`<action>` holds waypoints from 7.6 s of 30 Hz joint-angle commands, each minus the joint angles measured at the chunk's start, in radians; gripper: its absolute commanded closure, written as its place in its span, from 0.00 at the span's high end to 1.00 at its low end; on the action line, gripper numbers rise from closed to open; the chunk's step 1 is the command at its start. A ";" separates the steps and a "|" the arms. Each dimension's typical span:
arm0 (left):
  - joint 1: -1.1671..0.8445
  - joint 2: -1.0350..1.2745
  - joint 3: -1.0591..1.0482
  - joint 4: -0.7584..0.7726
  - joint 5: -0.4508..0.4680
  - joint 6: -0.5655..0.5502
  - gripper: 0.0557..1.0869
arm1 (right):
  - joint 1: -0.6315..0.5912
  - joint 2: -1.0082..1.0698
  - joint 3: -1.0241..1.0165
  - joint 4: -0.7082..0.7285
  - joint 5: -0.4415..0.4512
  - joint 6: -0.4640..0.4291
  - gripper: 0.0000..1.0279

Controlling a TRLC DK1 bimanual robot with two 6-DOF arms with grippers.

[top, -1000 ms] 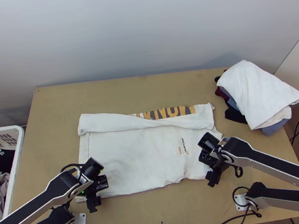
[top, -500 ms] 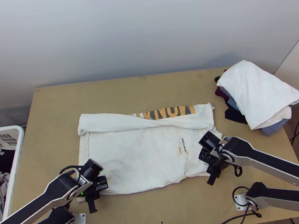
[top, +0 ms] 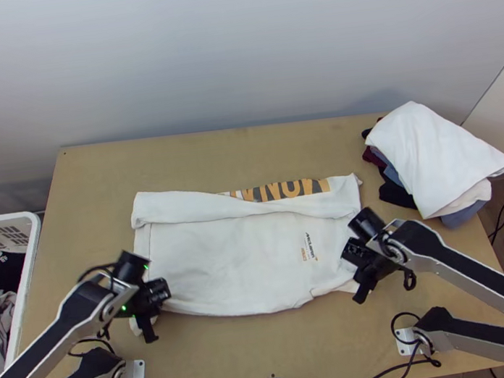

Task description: Fold the t-shirt

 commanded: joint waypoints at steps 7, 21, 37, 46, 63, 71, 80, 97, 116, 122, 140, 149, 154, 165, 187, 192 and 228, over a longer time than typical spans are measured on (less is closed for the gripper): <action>0.315 0.139 0.168 0.020 0.133 0.150 0.04 | -0.105 -0.014 0.180 -0.130 -0.057 -0.036 0.04; 0.408 0.635 0.568 0.040 0.180 0.170 0.04 | -0.393 0.319 0.414 -0.119 -0.064 -0.254 0.04; 0.416 0.929 0.849 0.052 0.094 0.155 0.04 | -0.432 0.713 0.819 -0.142 -0.064 -0.324 0.04; 0.387 0.942 0.800 0.067 0.067 0.142 0.04 | -0.439 0.834 0.919 -0.162 -0.064 -0.338 0.04; 0.459 0.828 0.875 0.106 0.017 0.092 0.96 | -0.487 0.825 0.928 -0.213 -0.043 -0.239 0.94; 0.554 0.808 0.909 0.086 0.017 0.113 0.96 | -0.507 0.773 0.930 -0.218 -0.043 -0.243 0.94; 0.617 0.785 0.956 -0.032 0.120 -0.071 0.96 | -0.516 0.670 0.948 -0.264 -0.043 -0.239 0.95; 0.626 0.771 0.844 -0.068 0.220 -0.353 0.95 | -0.562 0.603 0.942 -0.296 -0.047 -0.183 0.96; 0.601 0.782 0.783 -0.089 0.307 -0.445 0.95 | -0.409 0.466 0.755 -0.234 -0.254 -0.101 0.36; 0.640 0.787 0.746 -0.086 0.309 -0.451 0.95 | -0.344 0.445 0.721 -0.115 -0.288 -0.082 0.03; 0.635 0.791 0.712 -0.064 0.378 -0.507 0.95 | -0.327 0.566 0.612 0.086 -0.308 -0.093 0.03; 0.617 0.802 0.703 -0.014 0.393 -0.550 0.95 | -0.332 0.612 0.611 0.143 -0.308 -0.107 0.03; 0.620 0.805 0.702 0.031 0.389 -0.559 0.95 | -0.329 0.637 0.621 0.158 -0.308 -0.104 0.03; 0.608 0.860 0.689 0.094 0.389 -0.589 0.95 | -0.326 0.647 0.606 0.177 -0.308 -0.105 0.03; 0.594 0.897 0.611 0.153 0.516 -0.629 0.93 | -0.286 0.676 0.566 0.214 -0.305 -0.084 0.03; 0.582 0.902 0.611 0.153 0.531 -0.626 0.92 | -0.289 0.693 0.560 0.227 -0.300 -0.084 0.03; 0.549 0.865 0.657 0.103 0.656 -0.642 0.04 | -0.297 0.627 0.657 0.098 -0.371 -0.048 0.03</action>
